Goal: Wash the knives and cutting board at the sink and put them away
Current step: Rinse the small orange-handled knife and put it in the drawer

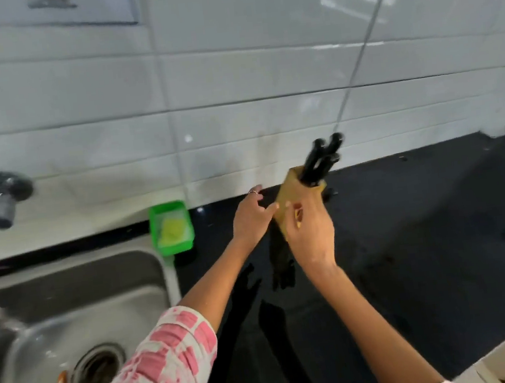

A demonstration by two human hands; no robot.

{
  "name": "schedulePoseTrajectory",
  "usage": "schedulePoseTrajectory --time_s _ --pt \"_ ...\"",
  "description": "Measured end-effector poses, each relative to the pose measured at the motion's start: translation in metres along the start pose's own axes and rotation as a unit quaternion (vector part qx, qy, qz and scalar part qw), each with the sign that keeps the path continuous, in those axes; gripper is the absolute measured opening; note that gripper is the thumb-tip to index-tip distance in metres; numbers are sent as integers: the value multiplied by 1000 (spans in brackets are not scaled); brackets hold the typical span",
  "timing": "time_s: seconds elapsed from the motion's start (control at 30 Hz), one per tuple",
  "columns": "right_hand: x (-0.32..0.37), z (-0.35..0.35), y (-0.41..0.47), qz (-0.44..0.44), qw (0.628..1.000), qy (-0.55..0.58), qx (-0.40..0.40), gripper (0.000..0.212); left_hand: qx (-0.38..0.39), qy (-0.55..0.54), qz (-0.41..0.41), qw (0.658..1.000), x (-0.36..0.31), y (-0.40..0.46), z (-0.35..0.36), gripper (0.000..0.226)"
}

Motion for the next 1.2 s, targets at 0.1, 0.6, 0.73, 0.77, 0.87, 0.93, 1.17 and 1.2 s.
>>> schedulePoseTrajectory --time_s 0.1,0.6,0.73,0.77,0.87,0.93,1.17,1.2 --pt "42 72 -61 41 985 82 146 35 -111 10 -61 992 71 -39 -49 24" --pt "167 406 -365 137 761 -26 634 58 -110 28 -530 840 403 -266 -251 28" --pt "178 426 -376 95 778 -61 618 50 -101 74 -474 872 417 -261 -269 30" --pt "180 427 -372 96 771 -61 627 38 -80 90 -447 886 414 -258 -272 34" --pt "192 421 -333 111 752 28 650 23 47 201 -337 918 399 -243 -273 51" --pt "200 408 -296 131 726 71 672 15 107 296 -259 913 390 -229 -274 58" --pt "207 357 -202 286 614 162 717 24 47 225 -184 956 349 -184 -286 24" --pt "209 350 -195 328 615 208 686 21 49 200 -189 960 346 -182 -287 25"
Point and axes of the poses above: each hand's wrist, its own y-axis towards the middle knuckle, its own z-axis out of the palm, x = y × z, the point moved 3 cm from there along y, towards the middle knuckle, and after that the axes turned 3 degrees about z, right-handed, at the moved point
